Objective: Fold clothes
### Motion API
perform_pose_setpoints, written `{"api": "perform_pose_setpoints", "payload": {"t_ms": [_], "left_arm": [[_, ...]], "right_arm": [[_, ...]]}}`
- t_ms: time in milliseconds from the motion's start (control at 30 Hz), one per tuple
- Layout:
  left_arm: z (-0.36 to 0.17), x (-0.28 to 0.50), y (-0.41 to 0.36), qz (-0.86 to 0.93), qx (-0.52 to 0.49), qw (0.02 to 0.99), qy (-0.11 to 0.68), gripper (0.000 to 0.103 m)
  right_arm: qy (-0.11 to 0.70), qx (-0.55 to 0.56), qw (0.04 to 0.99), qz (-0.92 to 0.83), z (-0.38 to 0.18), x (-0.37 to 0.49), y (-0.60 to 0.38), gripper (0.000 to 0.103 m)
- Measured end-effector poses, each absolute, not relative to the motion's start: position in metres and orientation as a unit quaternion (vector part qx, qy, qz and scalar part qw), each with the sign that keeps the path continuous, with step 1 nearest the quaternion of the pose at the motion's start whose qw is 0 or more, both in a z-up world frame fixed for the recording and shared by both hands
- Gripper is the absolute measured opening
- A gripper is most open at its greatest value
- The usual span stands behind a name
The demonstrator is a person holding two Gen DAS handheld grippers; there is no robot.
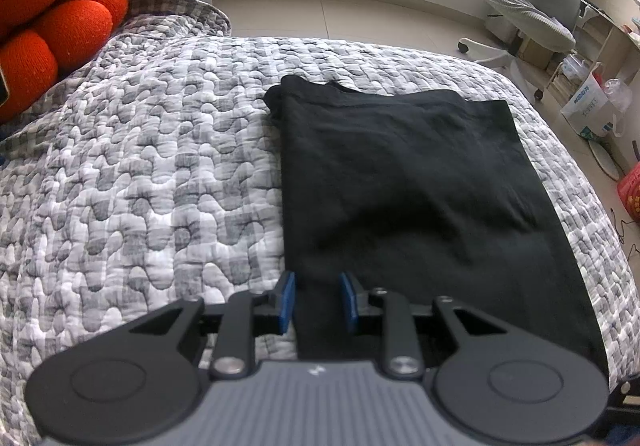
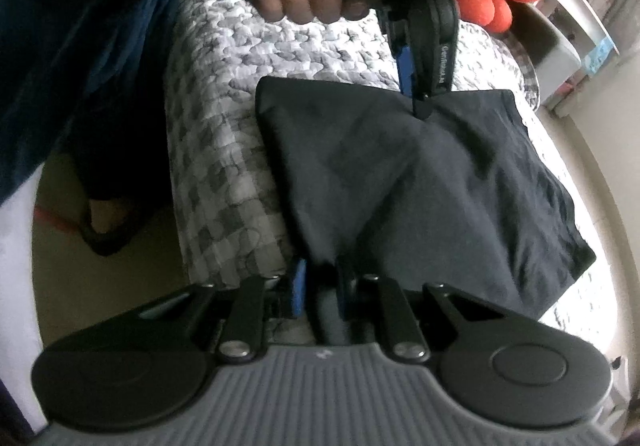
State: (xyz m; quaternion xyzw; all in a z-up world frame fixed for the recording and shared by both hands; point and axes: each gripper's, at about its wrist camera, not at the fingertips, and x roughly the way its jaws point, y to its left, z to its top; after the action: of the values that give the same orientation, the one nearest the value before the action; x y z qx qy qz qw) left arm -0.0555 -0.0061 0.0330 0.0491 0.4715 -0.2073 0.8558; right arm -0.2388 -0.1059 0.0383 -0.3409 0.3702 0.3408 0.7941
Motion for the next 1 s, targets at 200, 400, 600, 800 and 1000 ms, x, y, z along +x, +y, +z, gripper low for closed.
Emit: {"api": "perform_pose_setpoints", "payload": {"t_ms": [200,400,600,800,1000], "left_arm": [[0.035,-0.057,-0.006,-0.202,0.059,0.860,0.465,0.026],[0.046,-0.061,-0.005,-0.202,0.071,0.871,0.442,0.029],[0.060,-0.066,0.001,-0.216,0.074,0.881,0.415,0.033],[0.078,-0.070,0.017,-0.283,0.028,0.868,0.408,0.046],[0.092,-0.079,0.027,-0.356,-0.011,0.849,0.389,0.053]], "right_arm": [[0.357,-0.298,0.819,0.337,0.054,-0.233,-0.117,0.007],[0.335,-0.241,0.849,0.330,0.073,-0.224,-0.134,0.007],[0.331,-0.196,0.865,0.322,0.080,-0.209,-0.145,0.007],[0.335,-0.166,0.872,0.317,0.085,-0.192,-0.153,0.007],[0.343,-0.148,0.878,0.299,0.084,-0.173,-0.160,0.007]]}}
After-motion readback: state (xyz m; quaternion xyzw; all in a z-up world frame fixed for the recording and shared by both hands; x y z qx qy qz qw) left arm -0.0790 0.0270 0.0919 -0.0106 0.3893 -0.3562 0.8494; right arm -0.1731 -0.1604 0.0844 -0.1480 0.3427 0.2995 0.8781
